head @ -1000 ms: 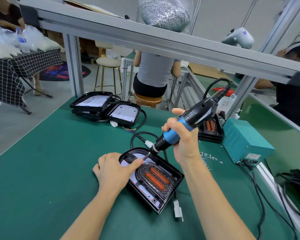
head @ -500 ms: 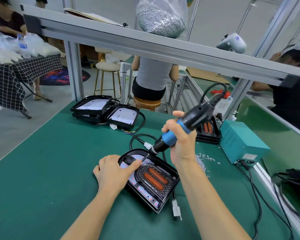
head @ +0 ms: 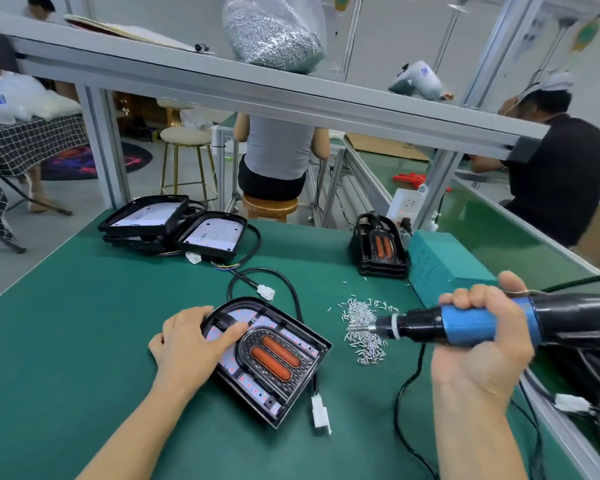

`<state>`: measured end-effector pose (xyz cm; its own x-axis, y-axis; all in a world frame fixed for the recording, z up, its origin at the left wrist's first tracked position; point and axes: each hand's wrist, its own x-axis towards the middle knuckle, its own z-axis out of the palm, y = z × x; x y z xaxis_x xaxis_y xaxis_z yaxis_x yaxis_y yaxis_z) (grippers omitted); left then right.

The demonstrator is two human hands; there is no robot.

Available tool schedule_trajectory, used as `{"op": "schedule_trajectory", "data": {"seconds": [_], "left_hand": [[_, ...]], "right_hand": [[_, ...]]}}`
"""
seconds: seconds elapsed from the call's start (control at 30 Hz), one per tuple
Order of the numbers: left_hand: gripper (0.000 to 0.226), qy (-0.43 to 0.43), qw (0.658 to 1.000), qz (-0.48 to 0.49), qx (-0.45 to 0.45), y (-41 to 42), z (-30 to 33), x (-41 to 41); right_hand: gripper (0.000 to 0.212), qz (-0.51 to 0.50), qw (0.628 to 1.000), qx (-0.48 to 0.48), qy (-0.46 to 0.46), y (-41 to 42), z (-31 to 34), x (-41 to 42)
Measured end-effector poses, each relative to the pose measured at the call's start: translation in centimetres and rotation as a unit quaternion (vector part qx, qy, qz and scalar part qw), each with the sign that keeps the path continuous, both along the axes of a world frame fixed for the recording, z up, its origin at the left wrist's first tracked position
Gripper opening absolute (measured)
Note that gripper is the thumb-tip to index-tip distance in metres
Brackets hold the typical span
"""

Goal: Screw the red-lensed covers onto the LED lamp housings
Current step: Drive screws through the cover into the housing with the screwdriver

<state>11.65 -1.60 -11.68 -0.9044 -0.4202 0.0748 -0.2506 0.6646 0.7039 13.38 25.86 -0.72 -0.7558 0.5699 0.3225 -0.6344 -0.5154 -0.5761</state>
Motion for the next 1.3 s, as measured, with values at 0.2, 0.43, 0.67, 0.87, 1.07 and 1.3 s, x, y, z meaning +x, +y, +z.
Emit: {"op": "schedule_trajectory", "data": {"seconds": [0.2,0.43,0.67,0.87,1.07,1.3], "left_hand": [[0.032,0.17,0.983,-0.041,-0.047,4.0,3.6,-0.8],[0.014,0.074,0.945,-0.262,-0.184,11.8,6.3,-4.0],[0.018,-0.073,0.904,-0.287,-0.309,16.2,4.6,-7.2],[0.015,-0.106,0.89,-0.295,-0.331,17.3,4.0,-7.9],[0.021,-0.092,0.889,-0.293,-0.34,17.7,3.5,-7.7],[0.023,-0.061,0.89,-0.314,-0.325,17.6,4.4,-6.7]], "right_hand": [[0.025,-0.054,0.998,-0.026,-0.02,2.6,-1.5,2.0],[0.024,-0.06,0.997,-0.033,-0.047,3.1,-3.1,3.7],[0.026,-0.078,0.994,-0.037,-0.066,3.6,-3.6,4.6],[0.026,-0.065,0.995,-0.036,-0.07,3.8,-3.6,3.9],[0.027,-0.03,0.994,-0.039,-0.097,3.1,-3.3,2.8],[0.025,-0.015,0.995,-0.032,-0.094,3.0,-2.8,2.6]]}}
